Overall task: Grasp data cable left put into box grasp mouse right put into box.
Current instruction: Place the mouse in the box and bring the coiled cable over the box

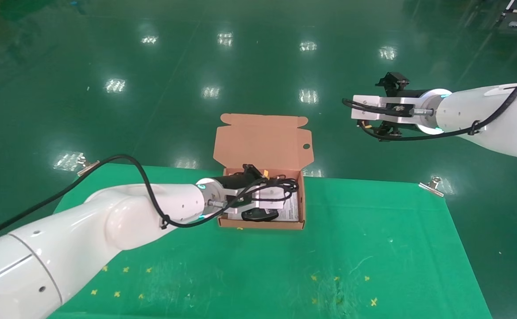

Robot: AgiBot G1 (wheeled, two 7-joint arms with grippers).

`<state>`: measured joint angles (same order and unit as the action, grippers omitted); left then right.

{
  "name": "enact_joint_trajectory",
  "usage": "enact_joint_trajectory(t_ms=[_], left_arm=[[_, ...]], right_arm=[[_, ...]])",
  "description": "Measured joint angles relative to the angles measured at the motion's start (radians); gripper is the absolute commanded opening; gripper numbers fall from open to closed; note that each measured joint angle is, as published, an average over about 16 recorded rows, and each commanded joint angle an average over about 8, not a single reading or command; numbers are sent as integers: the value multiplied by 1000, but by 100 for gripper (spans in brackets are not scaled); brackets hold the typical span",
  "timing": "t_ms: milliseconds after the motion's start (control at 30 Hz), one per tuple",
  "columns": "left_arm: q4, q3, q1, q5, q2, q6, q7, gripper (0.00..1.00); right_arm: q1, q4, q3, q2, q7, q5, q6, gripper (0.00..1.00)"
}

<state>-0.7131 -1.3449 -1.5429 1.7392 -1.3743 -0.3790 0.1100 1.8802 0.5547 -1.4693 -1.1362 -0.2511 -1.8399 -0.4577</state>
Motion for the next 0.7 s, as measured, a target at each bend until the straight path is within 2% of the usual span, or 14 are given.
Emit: enact_joint_trajectory(t_ms=[433,700], left_arm=[[-8,4,-2,11,10,7,-1,100],[38,-5,-27,45,12,75,13,100]], right_arm=[[0,-3,3,-3,3,5,5,100],[12,-19,11,-27,16,6,41,100]])
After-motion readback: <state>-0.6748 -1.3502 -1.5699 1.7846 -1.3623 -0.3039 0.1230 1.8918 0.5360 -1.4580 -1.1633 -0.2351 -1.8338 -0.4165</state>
